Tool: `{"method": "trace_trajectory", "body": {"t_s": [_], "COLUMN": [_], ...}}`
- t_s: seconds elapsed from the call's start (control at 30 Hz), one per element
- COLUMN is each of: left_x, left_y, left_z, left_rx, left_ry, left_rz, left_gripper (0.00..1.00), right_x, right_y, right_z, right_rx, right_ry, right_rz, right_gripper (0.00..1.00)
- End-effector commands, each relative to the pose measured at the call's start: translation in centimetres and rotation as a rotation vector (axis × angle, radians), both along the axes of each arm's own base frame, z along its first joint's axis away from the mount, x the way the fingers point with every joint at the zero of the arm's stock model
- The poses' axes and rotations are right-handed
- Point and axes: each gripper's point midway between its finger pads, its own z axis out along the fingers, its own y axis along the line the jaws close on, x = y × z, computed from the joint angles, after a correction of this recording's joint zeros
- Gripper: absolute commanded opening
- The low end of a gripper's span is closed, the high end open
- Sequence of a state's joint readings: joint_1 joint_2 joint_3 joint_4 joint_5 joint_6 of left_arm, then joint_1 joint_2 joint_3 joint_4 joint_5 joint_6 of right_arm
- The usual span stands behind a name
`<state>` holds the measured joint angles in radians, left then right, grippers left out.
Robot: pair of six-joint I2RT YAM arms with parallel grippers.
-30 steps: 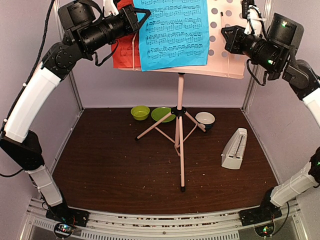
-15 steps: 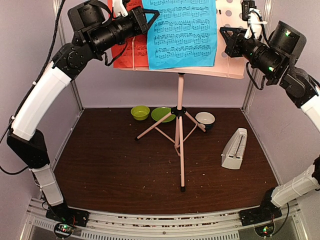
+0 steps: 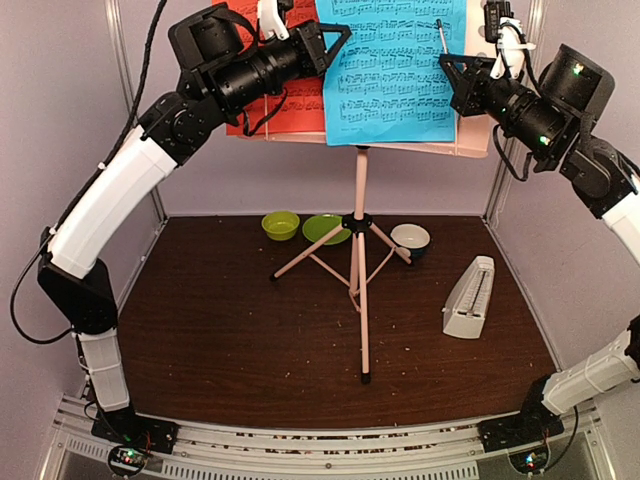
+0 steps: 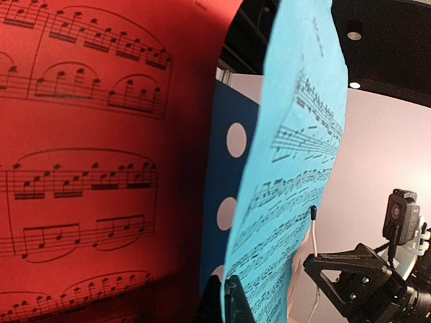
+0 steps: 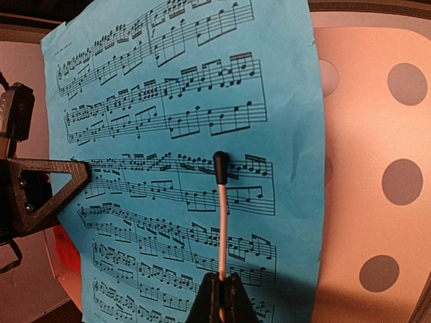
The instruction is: Set up the instrument practice props
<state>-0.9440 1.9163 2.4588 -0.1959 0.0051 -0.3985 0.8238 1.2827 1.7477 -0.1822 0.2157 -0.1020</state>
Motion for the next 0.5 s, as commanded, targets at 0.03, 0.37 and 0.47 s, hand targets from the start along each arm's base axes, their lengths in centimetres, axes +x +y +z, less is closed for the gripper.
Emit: {"method": "trace_trajectory", "body": {"t_s": [0.03,0.37,0.47], "left_x": [-1.2,-2.0,-2.2], "left_y": [0.1,-2.2,-2.9], "left_z": [3.3,2.8,2.4], "left_rx": [-0.104,-0.092,-0.085], "left_ry": [-0.100,-0.158,-0.162], "left_rz": [-0.026,-0.063,-0.071], "left_gripper": [0.00,0.00,0.00], "right_x": [-0.8,-1.1,-1.1], "right_y": [-0.3,-0.4,-0.4], "right_z": [0.4,0.9,1.0], "right_rx": [0.016,0.029,0.033], "right_ry": [-0.014,-0.023,-0.026], "right_rz": [0.031,0.038,0.040], "right_gripper": [0.00,0.00,0.00]}}
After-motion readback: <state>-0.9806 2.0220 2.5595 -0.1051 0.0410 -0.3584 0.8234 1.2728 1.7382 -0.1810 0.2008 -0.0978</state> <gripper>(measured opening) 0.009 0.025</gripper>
